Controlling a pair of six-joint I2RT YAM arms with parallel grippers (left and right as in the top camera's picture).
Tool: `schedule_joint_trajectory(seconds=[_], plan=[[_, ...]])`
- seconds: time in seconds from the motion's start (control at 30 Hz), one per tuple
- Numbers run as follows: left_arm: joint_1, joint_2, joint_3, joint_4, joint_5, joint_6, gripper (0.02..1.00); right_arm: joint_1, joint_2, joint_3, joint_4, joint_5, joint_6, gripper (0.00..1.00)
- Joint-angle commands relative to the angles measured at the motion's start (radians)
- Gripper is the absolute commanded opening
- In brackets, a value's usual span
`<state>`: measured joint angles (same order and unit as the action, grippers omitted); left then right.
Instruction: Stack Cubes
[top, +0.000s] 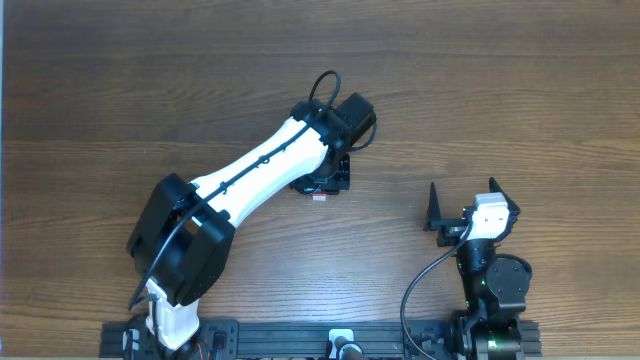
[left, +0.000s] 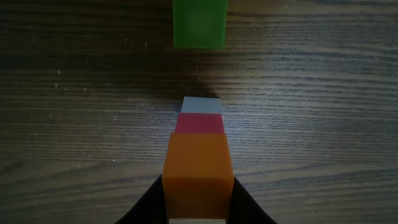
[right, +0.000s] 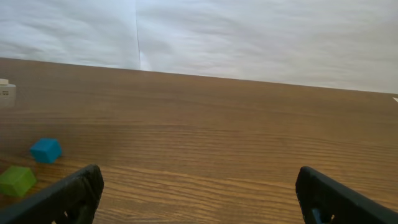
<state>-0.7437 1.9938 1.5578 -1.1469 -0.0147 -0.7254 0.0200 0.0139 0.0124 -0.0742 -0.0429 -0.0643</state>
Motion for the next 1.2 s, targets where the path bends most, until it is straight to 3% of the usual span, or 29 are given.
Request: schedule_joint_trajectory(seconds=[0.03,0.33,0.7,1.2], plan=[[0.000,0.016,0.012,0.002,0.006,0.011,0.040,0.004,-0.009,-0.007,0.002,0.007,-0.004,0.993],[0.000,0.016,0.012,0.002,0.006,0.011,0.040,0.004,-0.009,-0.007,0.002,0.007,-0.004,0.991],[0.000,0.016,0.012,0.001,0.006,0.011,0.148,0.004,-0.009,-0.007,0.002,0.007,-0.004,0.993],[0.000,0.017,0.012,-0.003,0.006,0.011,0.198,0.004,-0.009,-0.007,0.002,0.007,-0.004,0.993]])
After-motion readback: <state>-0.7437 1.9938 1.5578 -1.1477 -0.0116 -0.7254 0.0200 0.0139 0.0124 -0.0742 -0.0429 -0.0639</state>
